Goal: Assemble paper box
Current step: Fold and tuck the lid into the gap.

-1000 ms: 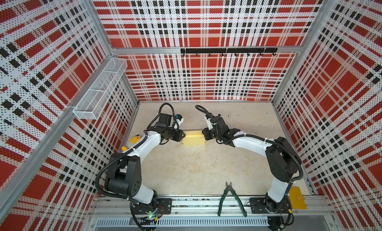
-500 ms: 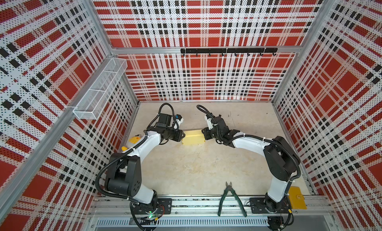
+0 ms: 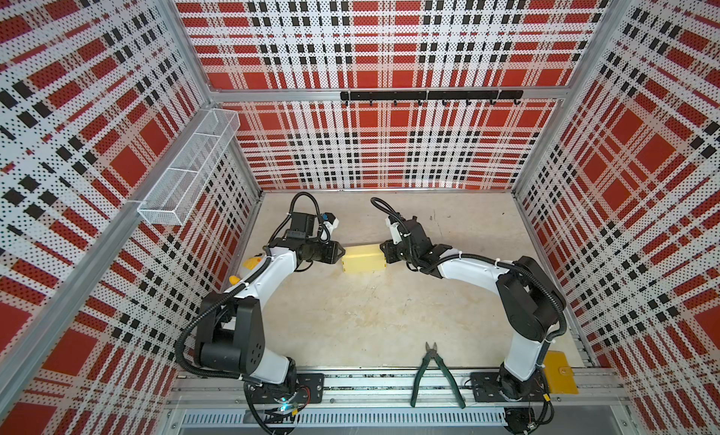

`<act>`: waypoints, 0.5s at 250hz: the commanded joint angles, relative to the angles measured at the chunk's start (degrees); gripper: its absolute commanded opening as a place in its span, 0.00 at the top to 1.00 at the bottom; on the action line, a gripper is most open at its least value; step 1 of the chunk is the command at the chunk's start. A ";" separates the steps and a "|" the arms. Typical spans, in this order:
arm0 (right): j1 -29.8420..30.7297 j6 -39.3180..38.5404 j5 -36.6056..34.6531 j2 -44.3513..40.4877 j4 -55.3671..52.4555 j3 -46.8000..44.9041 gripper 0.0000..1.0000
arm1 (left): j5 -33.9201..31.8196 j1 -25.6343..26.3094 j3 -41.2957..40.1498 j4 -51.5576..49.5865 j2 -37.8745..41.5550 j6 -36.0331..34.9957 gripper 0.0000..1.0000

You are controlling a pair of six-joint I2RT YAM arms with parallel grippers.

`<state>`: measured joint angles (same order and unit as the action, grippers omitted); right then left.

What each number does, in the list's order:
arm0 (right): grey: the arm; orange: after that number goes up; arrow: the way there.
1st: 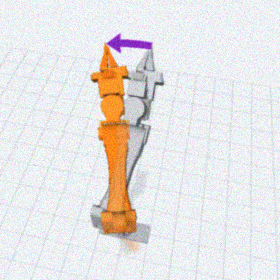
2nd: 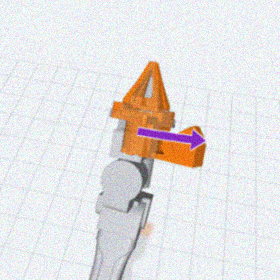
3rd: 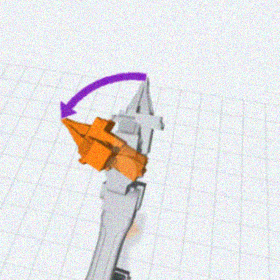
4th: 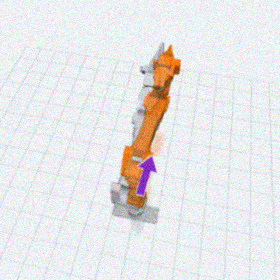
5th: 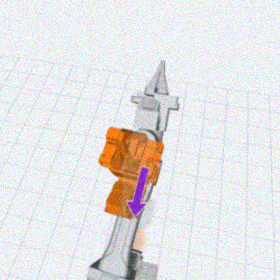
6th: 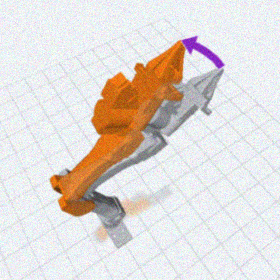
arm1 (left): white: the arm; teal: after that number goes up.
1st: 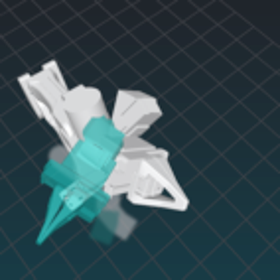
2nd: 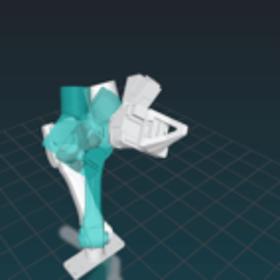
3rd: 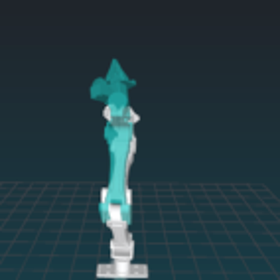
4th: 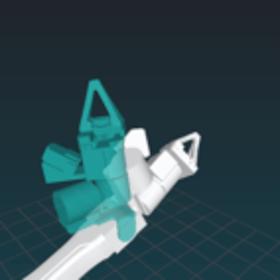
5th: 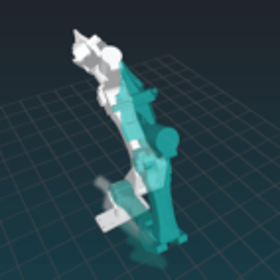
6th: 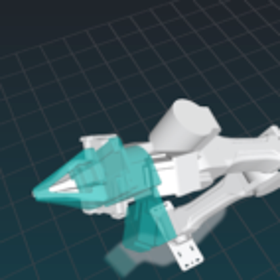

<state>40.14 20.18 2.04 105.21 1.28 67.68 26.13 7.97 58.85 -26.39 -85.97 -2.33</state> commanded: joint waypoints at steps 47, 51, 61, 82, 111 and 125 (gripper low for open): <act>-0.12 -0.15 -0.37 2.98 -7.87 -2.71 0.78 | -2.35 -0.24 0.57 -0.95 -2.66 -1.27 0.70; -0.07 -0.15 -0.37 2.98 -7.87 -2.67 0.78 | -2.58 -0.23 0.48 -0.98 -2.69 -1.35 0.70; -0.05 -0.15 -0.32 2.90 -7.87 -2.78 0.78 | -2.98 -0.08 0.39 -1.02 -2.79 -1.83 0.71; -0.04 -0.23 -0.46 2.64 -7.86 -2.92 0.78 | -3.99 0.34 0.30 -1.45 -3.41 -2.83 0.73; -0.06 -0.57 -0.46 2.31 -7.94 -2.83 0.78 | -4.78 0.63 0.17 -1.67 -3.81 -3.40 0.80; -0.06 -0.84 -0.16 2.14 -8.49 -2.35 0.77 | -4.75 0.93 0.04 -1.78 -3.85 -3.76 0.82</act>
<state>40.14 20.14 2.04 105.21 1.50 67.57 24.71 8.47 58.89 -26.41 -88.20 -4.58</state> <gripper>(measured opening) 0.225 0.196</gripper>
